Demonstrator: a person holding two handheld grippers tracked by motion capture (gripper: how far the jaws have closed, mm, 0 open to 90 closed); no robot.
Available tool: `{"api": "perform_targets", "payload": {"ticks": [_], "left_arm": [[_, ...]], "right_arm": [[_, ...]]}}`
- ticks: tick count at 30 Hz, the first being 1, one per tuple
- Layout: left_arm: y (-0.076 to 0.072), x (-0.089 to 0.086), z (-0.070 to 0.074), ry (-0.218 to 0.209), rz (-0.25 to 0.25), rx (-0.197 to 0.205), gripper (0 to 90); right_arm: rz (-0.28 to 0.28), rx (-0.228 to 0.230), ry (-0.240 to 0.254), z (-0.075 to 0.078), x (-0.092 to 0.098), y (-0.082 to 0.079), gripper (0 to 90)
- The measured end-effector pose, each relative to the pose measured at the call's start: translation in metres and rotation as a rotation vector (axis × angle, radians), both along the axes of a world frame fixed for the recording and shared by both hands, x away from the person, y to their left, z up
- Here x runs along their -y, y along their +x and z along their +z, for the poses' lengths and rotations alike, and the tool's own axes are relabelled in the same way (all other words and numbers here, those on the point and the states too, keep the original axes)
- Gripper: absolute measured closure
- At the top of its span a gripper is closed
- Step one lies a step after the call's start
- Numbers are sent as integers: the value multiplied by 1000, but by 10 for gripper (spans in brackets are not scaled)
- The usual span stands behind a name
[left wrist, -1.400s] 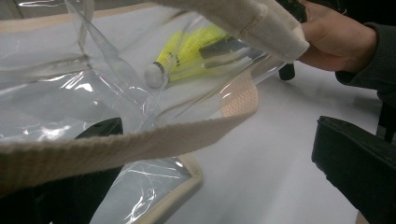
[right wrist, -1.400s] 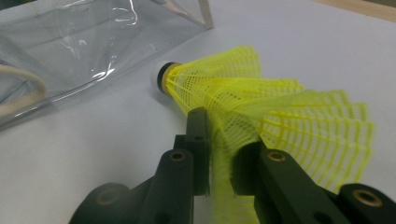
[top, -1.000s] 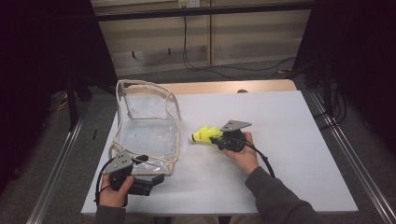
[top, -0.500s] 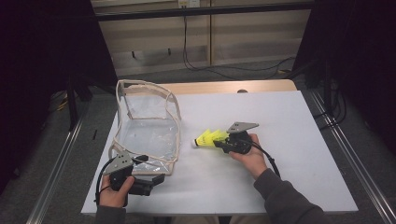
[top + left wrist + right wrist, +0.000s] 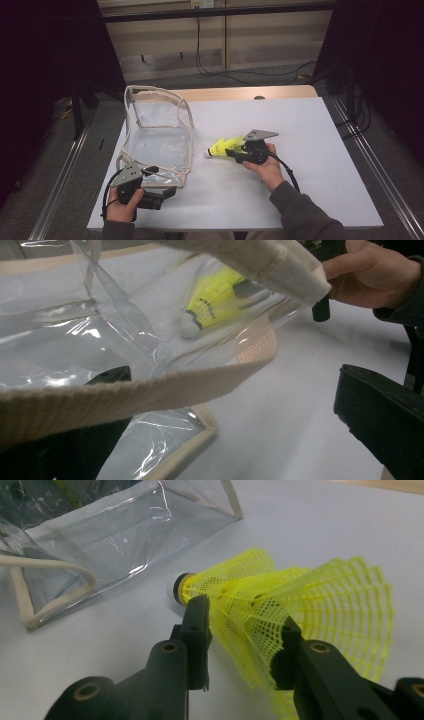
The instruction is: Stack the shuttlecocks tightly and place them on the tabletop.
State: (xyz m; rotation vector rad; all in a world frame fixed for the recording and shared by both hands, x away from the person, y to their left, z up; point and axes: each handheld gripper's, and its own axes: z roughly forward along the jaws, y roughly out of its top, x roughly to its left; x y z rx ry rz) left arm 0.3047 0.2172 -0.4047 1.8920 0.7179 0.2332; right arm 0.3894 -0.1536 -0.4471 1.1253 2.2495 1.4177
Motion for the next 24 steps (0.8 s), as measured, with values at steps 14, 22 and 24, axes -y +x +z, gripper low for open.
{"api": "perform_targets", "payload": {"ticks": [14, 22, 24], "left_arm": [[0, 0, 0, 1, -1, 0, 28], [0, 0, 0, -1, -2, -2, 29], [0, -1, 0, -1, -2, -2, 29]], "right_arm": [[-23, -2, -37, -9, -11, 7, 563], [-41, 4, -74, -10, -16, 9, 605], [-40, 6, -78, -10, -17, 9, 628]]}}
